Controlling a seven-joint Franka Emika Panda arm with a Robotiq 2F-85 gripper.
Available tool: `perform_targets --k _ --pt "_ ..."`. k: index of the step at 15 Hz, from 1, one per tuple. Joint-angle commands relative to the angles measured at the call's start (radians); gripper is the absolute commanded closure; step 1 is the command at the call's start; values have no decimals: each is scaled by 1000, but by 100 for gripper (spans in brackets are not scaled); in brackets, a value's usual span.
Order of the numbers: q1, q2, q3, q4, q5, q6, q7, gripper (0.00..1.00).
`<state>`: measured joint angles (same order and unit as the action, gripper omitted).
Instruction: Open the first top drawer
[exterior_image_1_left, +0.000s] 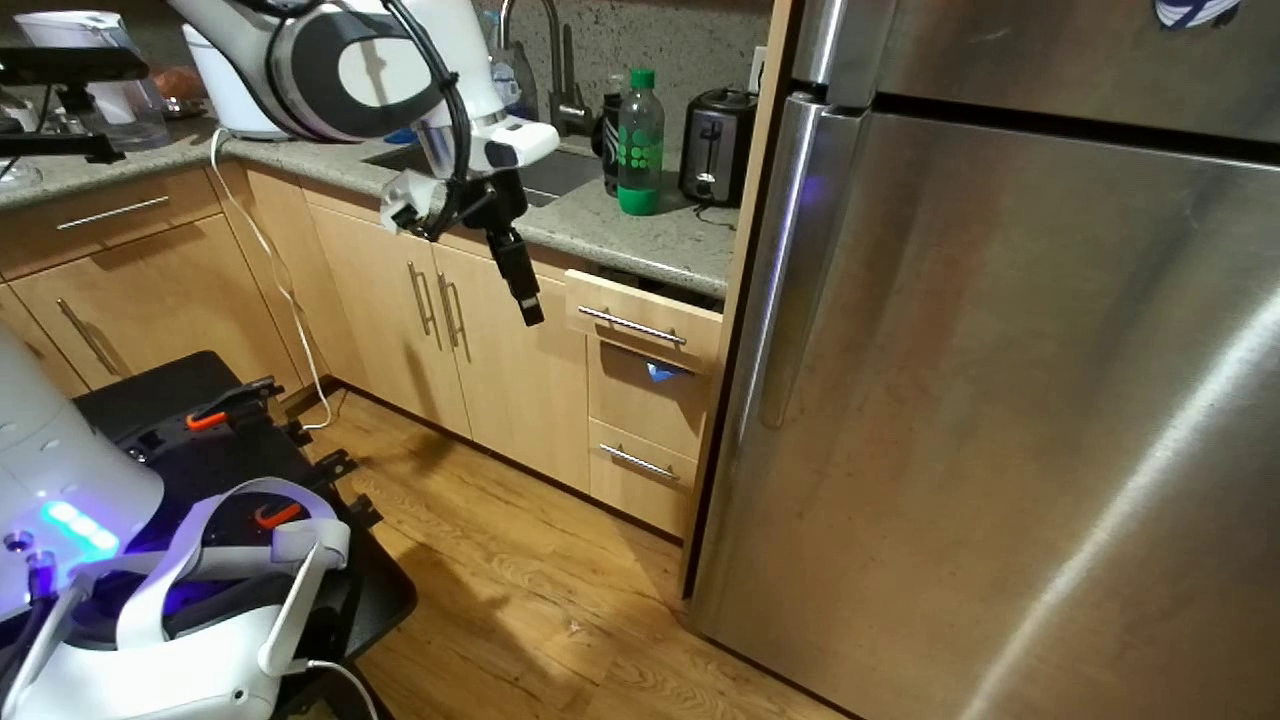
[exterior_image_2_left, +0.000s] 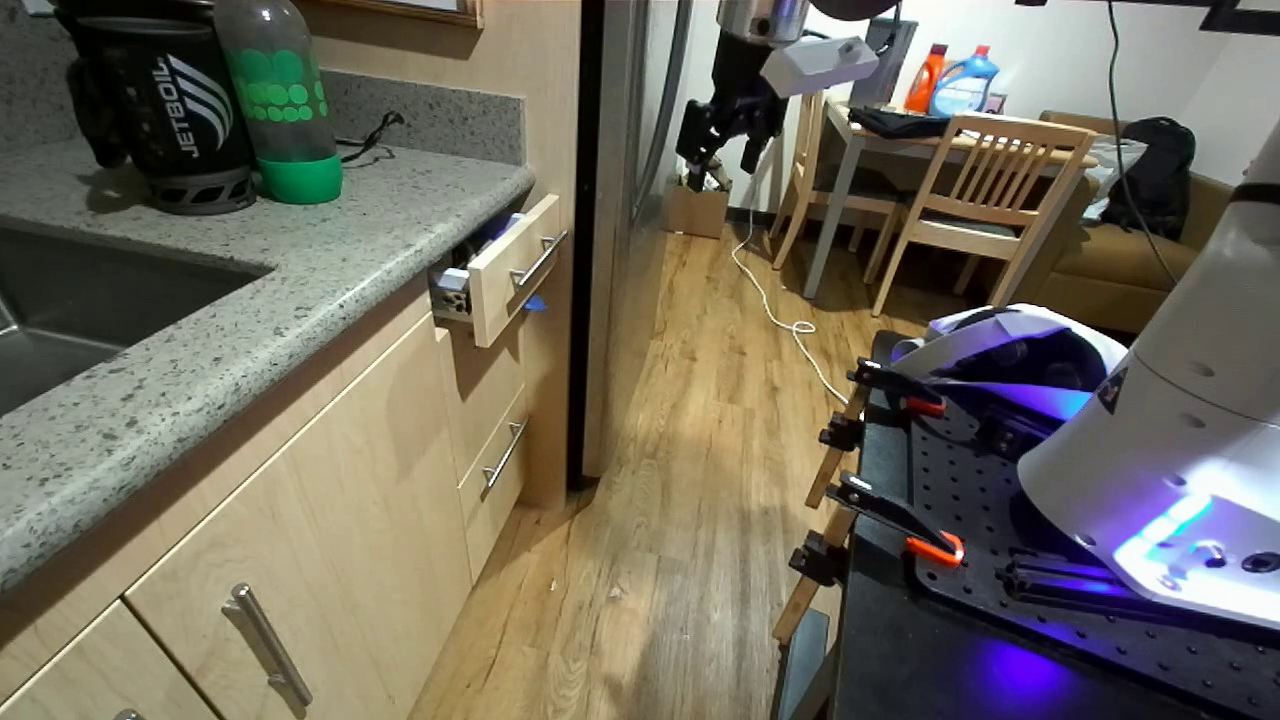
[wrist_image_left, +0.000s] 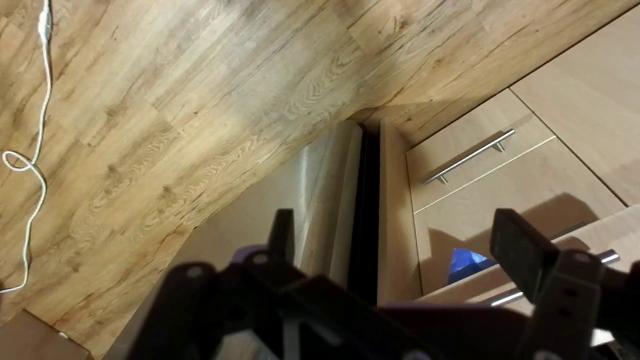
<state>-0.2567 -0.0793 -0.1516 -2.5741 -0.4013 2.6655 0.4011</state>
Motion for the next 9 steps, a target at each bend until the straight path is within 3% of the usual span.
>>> perform_targets --k 1,5,9 --pt "20 122 13 66 -31 49 108 0" --pt "73 230 -15 92 66 177 181 0" --pt "102 333 -14 91 335 353 146 0"
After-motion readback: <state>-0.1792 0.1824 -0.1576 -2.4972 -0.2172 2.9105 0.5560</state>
